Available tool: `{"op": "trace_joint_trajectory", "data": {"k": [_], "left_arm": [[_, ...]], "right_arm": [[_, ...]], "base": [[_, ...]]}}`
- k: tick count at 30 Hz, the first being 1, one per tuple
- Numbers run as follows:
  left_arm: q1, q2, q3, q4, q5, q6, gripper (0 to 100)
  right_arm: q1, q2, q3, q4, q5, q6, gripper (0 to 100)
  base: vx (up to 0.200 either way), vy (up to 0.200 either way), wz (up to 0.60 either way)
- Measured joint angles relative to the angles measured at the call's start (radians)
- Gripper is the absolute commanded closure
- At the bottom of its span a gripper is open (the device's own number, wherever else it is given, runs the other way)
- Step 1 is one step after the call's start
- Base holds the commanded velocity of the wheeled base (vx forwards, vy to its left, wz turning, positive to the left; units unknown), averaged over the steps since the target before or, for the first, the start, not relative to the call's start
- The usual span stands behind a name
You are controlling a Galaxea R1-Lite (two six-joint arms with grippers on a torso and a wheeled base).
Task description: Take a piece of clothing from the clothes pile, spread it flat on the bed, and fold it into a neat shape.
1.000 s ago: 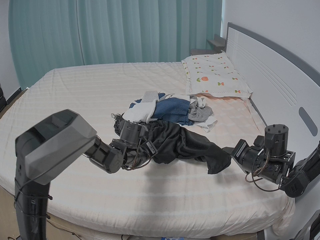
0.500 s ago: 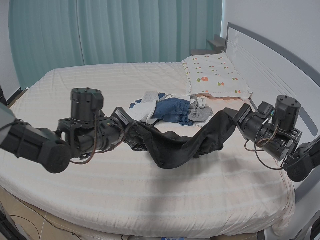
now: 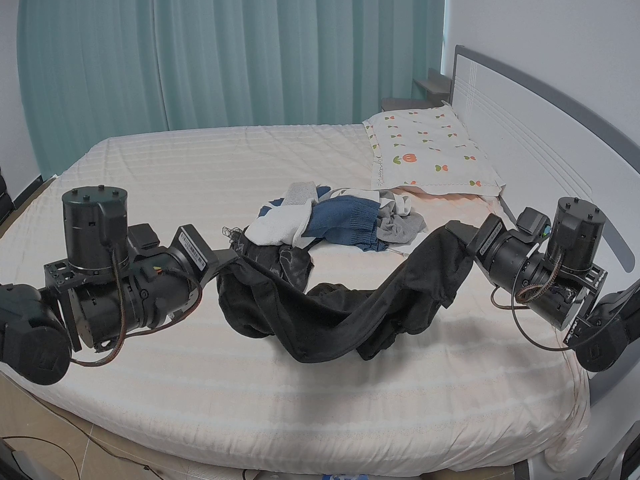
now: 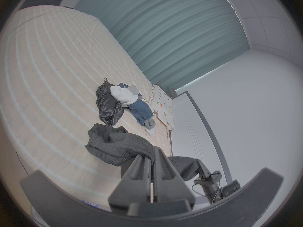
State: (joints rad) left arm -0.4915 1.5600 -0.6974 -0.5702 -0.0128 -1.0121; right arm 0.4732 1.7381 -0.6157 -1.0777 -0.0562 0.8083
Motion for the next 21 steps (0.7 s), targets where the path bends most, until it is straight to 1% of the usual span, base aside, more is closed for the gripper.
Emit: {"op": "trace_joint_trajectory", "data": {"k": [2,7,10,16,21], "left_arm": [[-0.001,-0.013,0.019,0.008,-0.02,0.016,100],[-0.002,-0.03,0.053,0.01,-0.051,0.02,100],[-0.003,-0.038,0.069,0.011,-0.057,0.019,100],[-0.003,-0.048,0.101,0.013,-0.057,0.017,100],[-0.003,-0.057,0.122,0.012,-0.053,0.017,100]], "right_arm": [[0.003,0.0,0.005,0.003,0.0,0.001,100],[0.006,-0.001,0.015,0.009,-0.002,0.001,100],[0.006,-0.006,0.027,0.01,-0.003,0.001,100],[0.005,-0.016,0.05,0.011,-0.008,0.0,100],[0.005,-0.024,0.06,0.011,-0.014,-0.001,100]], "base": [[0.0,0.0,0.0],[0.0,0.0,0.0],[0.0,0.0,0.0],[-0.2,0.0,0.0],[0.0,0.0,0.0]]}}
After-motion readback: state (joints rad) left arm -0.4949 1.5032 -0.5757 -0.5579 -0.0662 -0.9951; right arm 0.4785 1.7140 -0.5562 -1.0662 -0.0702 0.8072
